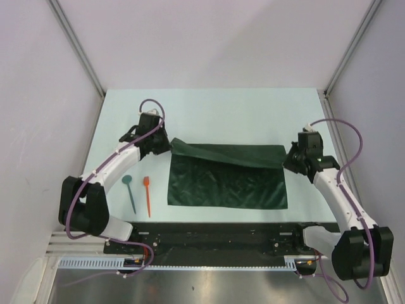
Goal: Fold the napkin into a case and place the utensils inside
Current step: Fold and flatten the napkin at the center of the board.
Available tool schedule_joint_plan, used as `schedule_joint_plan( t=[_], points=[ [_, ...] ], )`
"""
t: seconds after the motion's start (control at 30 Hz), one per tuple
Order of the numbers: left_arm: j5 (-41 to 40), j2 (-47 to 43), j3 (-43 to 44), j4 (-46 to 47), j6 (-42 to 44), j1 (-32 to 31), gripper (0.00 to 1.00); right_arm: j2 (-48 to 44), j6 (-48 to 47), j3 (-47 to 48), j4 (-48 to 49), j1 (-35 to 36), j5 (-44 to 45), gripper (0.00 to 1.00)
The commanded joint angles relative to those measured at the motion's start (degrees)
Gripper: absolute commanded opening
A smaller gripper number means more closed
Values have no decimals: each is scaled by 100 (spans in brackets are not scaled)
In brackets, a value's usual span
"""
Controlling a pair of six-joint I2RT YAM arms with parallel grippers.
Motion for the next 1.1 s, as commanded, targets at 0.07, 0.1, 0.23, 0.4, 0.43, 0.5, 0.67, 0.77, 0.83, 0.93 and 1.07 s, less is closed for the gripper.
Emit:
schedule_joint_plan(
  t=[0.07, 0.1, 0.23, 0.4, 0.43, 0.5, 0.67, 0.77, 0.83, 0.93, 1.07],
  points=[
    [1054, -465, -1018, 67, 126, -54, 0, -559, 936, -873, -805, -11, -223, 0],
    [1064, -492, -1236, 67, 108, -63, 0, -595, 999, -874, -840, 41, -205, 0],
    [1055, -607, -1572, 23, 117, -107, 0, -526, 1456, -830, -1102, 200, 15, 0],
    [941, -730, -1765, -56, 38, -195, 0, -157, 1675, -1014, -1156, 288, 76, 0],
    [923, -747, -1783, -117, -32, -230, 0, -113, 1711, -1023, -1243, 288, 164, 0],
    [888, -800, -1827, -188, -111, -282, 0, -95, 1798, -1024, -1349, 314, 243, 0],
    [484, -1186, -1854, -451, -173, -309, 0, -463, 2115, -971, -1753, 323, 639, 0],
    [378, -1292, -1863, -566, -121, -309, 0, -595, 2317, -988, -2017, 279, 823, 0],
    [422, -1275, -1915, -619, -121, -309, 0, -569, 2353, -1093, -2096, 252, 824, 0],
    [422, -1249, -2099, -566, -120, -318, 0, -385, 2423, -1225, -2088, 244, 737, 0],
    [440, -1205, -2258, -469, -120, -318, 0, -60, 2432, -1366, -1948, 252, 710, 0]
  ],
)
